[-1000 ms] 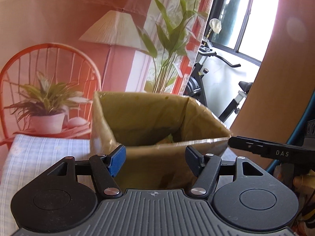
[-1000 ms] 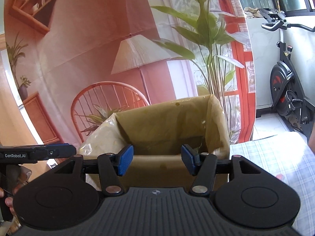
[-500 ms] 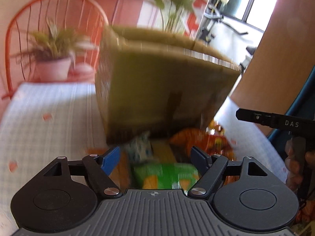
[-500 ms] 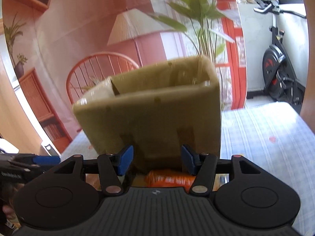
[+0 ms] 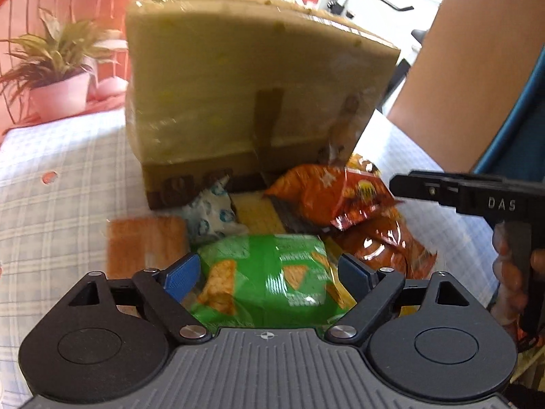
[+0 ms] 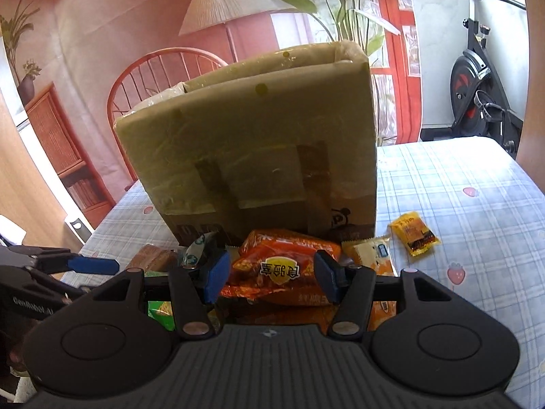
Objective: Organize snacks
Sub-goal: 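Grasp the green tortilla-chip bag with the left gripper while right approaches orange bag, then grasp the orange corn-snack bag with the right gripper while left holds green bag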
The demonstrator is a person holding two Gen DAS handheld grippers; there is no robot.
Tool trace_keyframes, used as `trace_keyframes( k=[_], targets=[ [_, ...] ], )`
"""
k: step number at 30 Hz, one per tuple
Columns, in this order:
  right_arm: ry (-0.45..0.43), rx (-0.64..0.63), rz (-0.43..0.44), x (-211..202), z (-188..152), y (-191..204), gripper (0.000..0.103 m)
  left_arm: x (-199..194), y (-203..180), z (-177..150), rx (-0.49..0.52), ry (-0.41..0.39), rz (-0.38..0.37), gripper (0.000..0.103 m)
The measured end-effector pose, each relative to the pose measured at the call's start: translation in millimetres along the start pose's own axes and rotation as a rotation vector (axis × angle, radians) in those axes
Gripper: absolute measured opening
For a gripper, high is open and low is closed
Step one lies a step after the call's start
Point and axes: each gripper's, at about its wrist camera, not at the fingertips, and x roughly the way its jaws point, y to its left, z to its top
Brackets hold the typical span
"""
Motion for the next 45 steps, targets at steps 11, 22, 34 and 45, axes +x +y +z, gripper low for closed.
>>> trace_keyframes(
  k=[11,22,34,45],
  targets=[
    [0.019,0.021,0.006,7.3,-5.4,-7.2,0.058,13.9,0.8,-3.1,-0.018,0.046,0.023,0.093],
    [0.035,0.037,-0.015,11.1,-9.3,-14.9,0.072,16.4,3.1,-4.6,-0.052,0.045,0.023,0.085],
    [0.063,0.123,0.009,50.1,13.3,-26.8,0.093,-2.9,-2.1,-7.6,-0.073,-0.049,-0.027,0.079],
    [0.154,0.253,0.022,89.8,16.4,-34.7,0.092,-18.0,0.9,-18.0,-0.123,-0.114,-0.029,0.079]
  ],
)
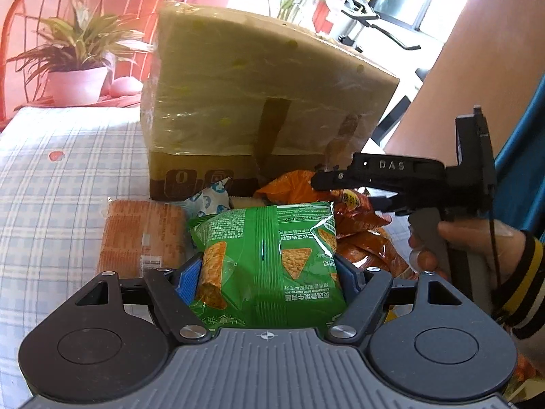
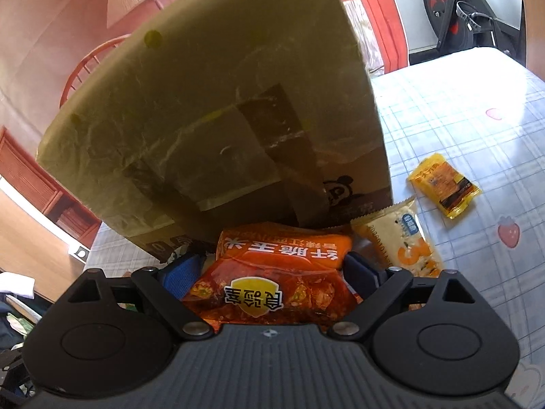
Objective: Organize snacks
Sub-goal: 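Grasp the orange corn-snack bag with the right gripper while left holds green bag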
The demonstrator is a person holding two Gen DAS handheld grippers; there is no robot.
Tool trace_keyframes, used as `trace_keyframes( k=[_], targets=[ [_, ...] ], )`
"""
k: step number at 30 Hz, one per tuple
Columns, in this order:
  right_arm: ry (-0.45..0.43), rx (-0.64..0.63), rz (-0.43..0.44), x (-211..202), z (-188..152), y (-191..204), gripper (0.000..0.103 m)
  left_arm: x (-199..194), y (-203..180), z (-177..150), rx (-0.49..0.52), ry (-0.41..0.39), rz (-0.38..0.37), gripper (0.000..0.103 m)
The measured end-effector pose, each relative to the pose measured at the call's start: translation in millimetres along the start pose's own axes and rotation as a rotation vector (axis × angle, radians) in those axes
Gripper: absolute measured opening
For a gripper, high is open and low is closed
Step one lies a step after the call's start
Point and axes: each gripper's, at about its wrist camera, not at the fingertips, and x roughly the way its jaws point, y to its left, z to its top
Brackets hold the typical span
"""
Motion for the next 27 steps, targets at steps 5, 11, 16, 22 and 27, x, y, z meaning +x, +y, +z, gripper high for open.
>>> trace_keyframes(
  k=[5,11,16,22,27],
  targets=[
    [0.018,-0.001,0.003,4.7,-3.7,1.6,0.09,-0.4,3.3,-2.5,-0.017,-0.004,-0.006,0.079],
    [0.042,0.042,-0.012,11.8,-1.2,2.1,0.092,-5.0,6.2,-2.6,-0.032,-0.026,0.004,0.079],
    [0.042,0.033,-0.023,17.2,-3.0,4.8,0.086,-11.9,13.3,-2.9,-0.075,-0.057,0.036,0.079],
    [0.013,0.025,0.007,5.5,-10.8,5.9,0.073,-18.0,19.7,-0.3,-0.125,-0.088,0.067,0.079],
    [-0.038,-0.039,0.02,-13.5,-22.2,15.2,0.072,-21.9,19.9,0.8,-0.147,-0.109,0.082,0.079]
  ],
)
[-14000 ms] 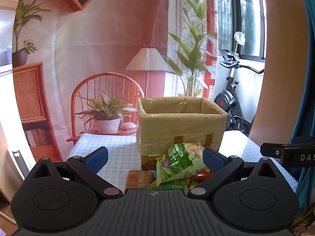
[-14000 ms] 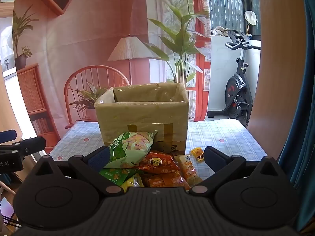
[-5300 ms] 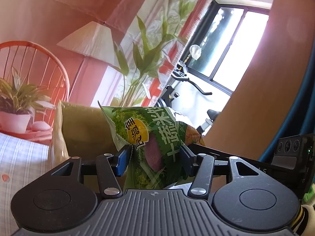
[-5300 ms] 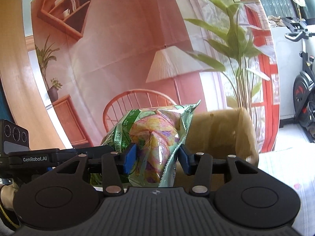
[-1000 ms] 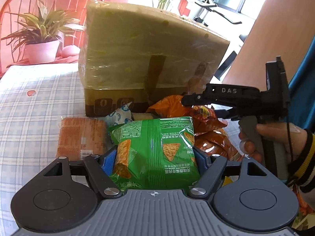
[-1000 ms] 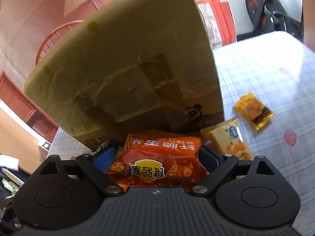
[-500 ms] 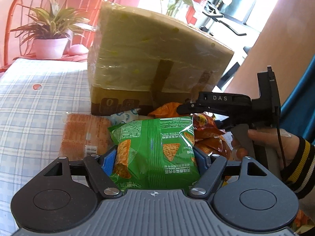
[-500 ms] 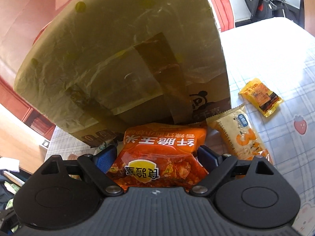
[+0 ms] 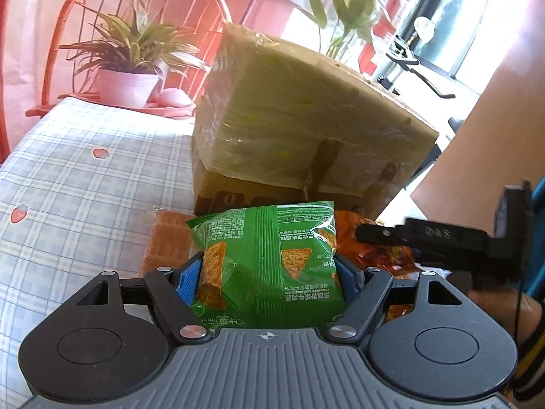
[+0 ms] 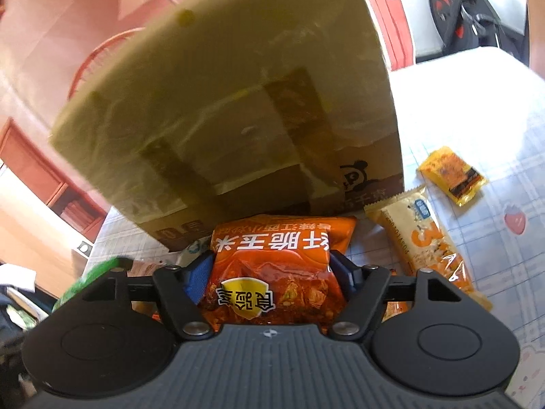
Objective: Organize snacks
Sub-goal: 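Grasp the orange corn-snack bag with the right gripper while left holds green bag, then lift both held bags up and carry them over the box opening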
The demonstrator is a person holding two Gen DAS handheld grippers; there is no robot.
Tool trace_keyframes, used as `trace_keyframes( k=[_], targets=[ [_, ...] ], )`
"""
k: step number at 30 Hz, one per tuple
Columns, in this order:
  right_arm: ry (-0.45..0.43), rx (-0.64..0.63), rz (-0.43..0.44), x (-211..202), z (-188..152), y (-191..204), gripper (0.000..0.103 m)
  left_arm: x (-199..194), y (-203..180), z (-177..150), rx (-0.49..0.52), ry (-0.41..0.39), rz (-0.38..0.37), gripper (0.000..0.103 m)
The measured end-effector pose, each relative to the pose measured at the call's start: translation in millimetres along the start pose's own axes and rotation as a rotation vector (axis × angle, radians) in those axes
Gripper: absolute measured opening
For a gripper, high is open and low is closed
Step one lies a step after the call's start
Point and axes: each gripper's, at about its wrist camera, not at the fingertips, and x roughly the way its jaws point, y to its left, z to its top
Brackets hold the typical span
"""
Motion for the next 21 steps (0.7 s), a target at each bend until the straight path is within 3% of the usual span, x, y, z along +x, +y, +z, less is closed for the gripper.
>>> trace_keyframes(
  k=[8,21],
  targets=[
    [-0.127,-0.097,0.009,-37.6,-14.4,8.2,0.072,-2.9,-0.7,3.7,-0.004,-0.029,0.013,0.079],
    [-0.269,-0.185,0.073,-82.2,-3.3,27.2,0.072,-21.0,-14.9,21.8,0.04,-0.12,0.003,0.079]
  ],
)
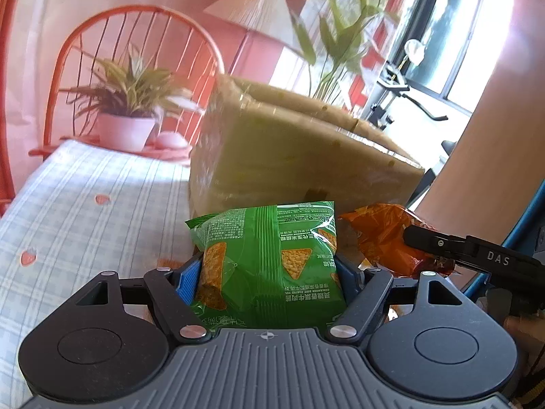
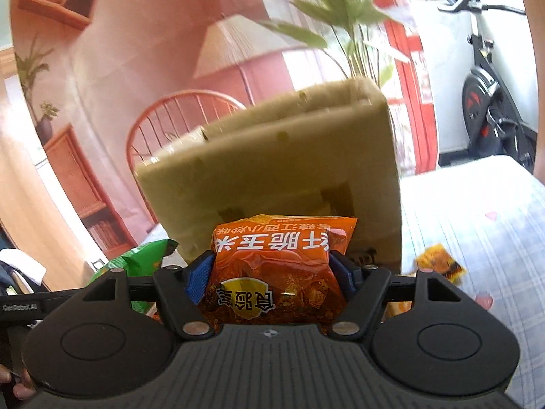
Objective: Organize snacks
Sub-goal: 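Lift both held bags up and carry them over the box opening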
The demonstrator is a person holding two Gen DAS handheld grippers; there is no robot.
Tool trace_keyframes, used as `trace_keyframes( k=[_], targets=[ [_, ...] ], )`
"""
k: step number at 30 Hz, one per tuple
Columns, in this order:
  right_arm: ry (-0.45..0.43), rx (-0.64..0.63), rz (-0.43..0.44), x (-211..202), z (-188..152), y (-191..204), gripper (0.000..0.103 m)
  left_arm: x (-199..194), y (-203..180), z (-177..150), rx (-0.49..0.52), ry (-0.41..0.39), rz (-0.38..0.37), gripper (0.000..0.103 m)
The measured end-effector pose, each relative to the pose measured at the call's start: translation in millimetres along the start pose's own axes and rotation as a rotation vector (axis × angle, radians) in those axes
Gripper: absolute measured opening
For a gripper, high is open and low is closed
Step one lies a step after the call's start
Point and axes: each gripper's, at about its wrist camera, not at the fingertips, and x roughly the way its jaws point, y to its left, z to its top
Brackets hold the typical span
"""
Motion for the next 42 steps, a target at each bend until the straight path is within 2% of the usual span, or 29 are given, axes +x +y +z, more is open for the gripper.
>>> trace_keyframes(
  k=[10,17,23,27,31,34,37,40,42],
  targets=[
    [-0.112,-0.025,0.047,-24.8,29.0,14.9,0.072,-17.7,-18.8,23.7,0.035,-0.081,-0.038,0.079],
    [-0.184,-0.032,0.076,-33.3,60.5,14.8,0.072,-25.2,-37.0,60.3,0.088,-0.157,-0.067,0.079],
    [-0.203,-0.097,0.081,-17.6,97.4,14.0,0.072,-11.6,-53.0,101.3,0.142,-0.201,-0.093,0.079],
    [-0.195,-0.122,0.057,6.5,121.3,8.1,0.072,13.6,-62.8,132.4,0.152,-0.206,-0.087,0.079],
    [-0.193,-0.162,-0.003,33.3,137.8,1.4,0.072,53.8,-68.4,166.9,0.181,-0.154,-0.058,0.079],
    [-0.175,-0.187,-0.039,54.2,145.7,-3.7,0.072,83.8,-68.3,181.9,0.212,-0.108,0.004,0.079],
    [-0.143,-0.218,-0.064,73.6,148.5,-6.3,0.072,107.4,-68.0,187.0,0.253,-0.066,0.046,0.079],
    [-0.114,-0.256,-0.088,89.5,146.5,-6.6,0.072,125.2,-66.8,187.8,0.272,-0.011,0.043,0.08],
    [-0.101,-0.262,-0.091,96.4,144.4,-7.9,0.072,132.2,-65.7,186.6,0.28,-0.002,0.046,0.08]
  ],
)
